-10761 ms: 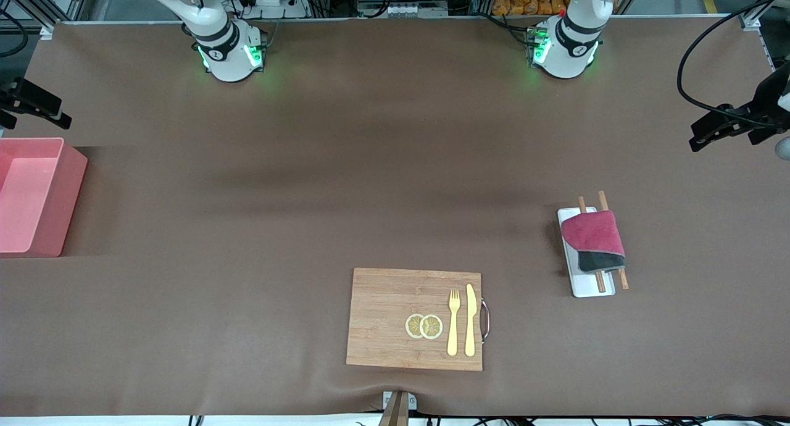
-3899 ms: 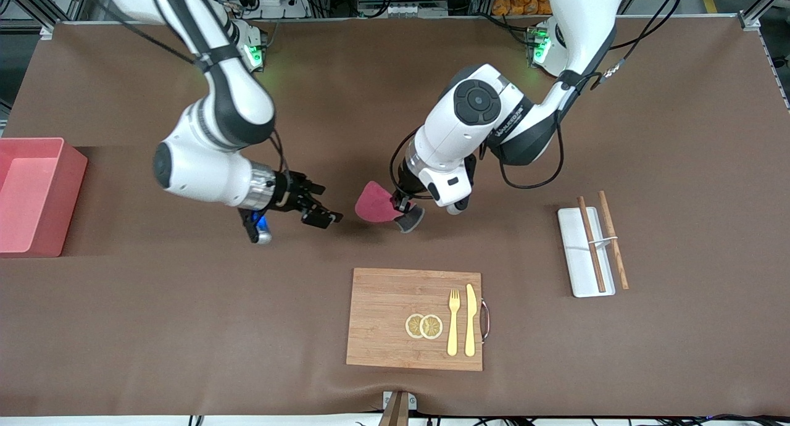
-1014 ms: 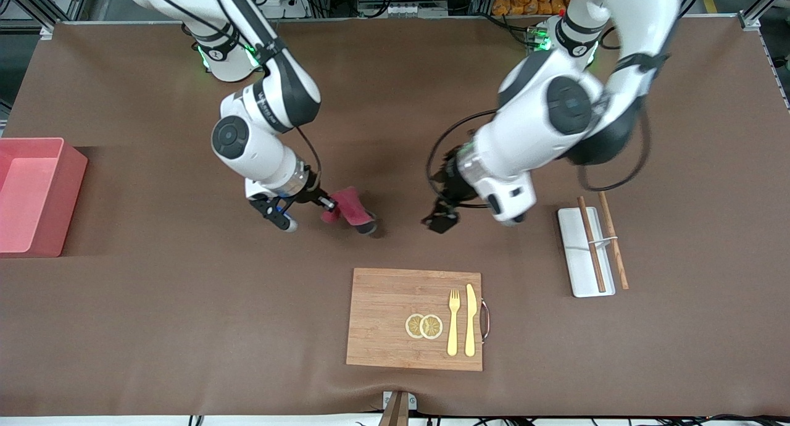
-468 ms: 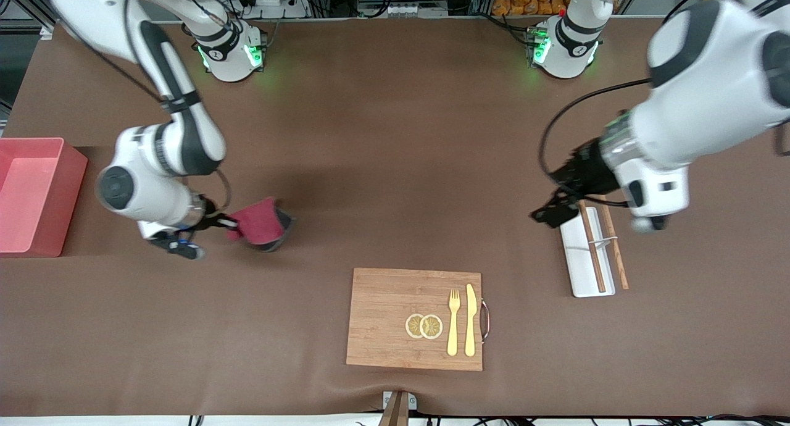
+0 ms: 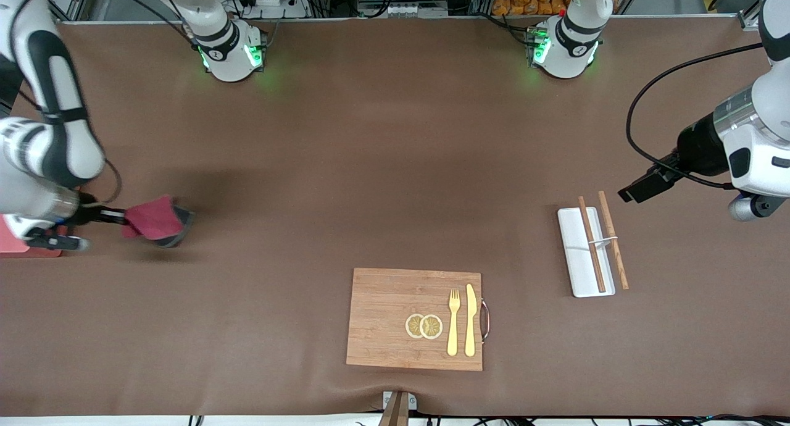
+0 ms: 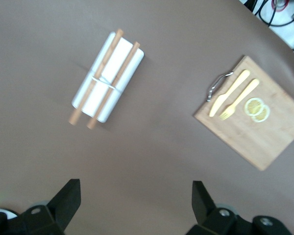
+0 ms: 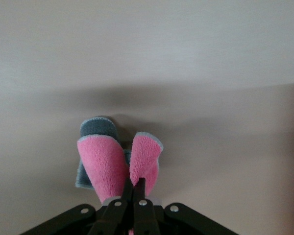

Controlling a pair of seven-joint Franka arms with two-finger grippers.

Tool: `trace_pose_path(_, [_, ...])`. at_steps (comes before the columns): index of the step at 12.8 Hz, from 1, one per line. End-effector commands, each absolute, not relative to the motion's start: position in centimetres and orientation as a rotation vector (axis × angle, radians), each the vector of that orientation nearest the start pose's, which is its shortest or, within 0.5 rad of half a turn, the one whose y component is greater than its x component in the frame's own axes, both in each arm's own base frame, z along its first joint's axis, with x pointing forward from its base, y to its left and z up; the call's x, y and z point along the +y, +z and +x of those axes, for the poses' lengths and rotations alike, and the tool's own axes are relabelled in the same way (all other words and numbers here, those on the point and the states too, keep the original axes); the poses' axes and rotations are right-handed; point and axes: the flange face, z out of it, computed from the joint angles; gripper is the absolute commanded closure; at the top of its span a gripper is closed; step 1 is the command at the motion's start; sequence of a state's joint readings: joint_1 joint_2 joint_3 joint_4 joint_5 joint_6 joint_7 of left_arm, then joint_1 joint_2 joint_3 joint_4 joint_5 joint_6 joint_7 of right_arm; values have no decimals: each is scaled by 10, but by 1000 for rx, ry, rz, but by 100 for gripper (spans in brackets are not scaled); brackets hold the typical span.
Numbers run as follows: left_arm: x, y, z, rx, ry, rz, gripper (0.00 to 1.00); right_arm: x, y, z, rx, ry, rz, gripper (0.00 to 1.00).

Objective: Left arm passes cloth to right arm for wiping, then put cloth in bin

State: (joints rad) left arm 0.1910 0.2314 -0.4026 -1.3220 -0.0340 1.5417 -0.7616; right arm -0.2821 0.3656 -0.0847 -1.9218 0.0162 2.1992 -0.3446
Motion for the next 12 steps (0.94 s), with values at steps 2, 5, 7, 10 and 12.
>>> trace_pose_path(2, [-74, 619, 598, -714, 72, -3126, 0, -283, 343, 563, -189, 115, -3233, 100])
trace_pose_path(5, [-60, 630, 594, -636, 34, -3144, 0, -304, 377, 559, -242, 248, -3282, 100])
trace_pose_path(7, [-59, 635, 591, -553, 14, -3153, 0, -301, 361, 562, -238, 277, -3269, 100])
trace_pose_path(10, [-47, 639, 585, -296, -17, -3131, 0, -294, 315, 575, -252, 270, -3254, 100])
trace_pose_path(12, [-32, 644, 575, -164, -18, -3121, 0, -261, 301, 592, -331, 255, -3239, 100])
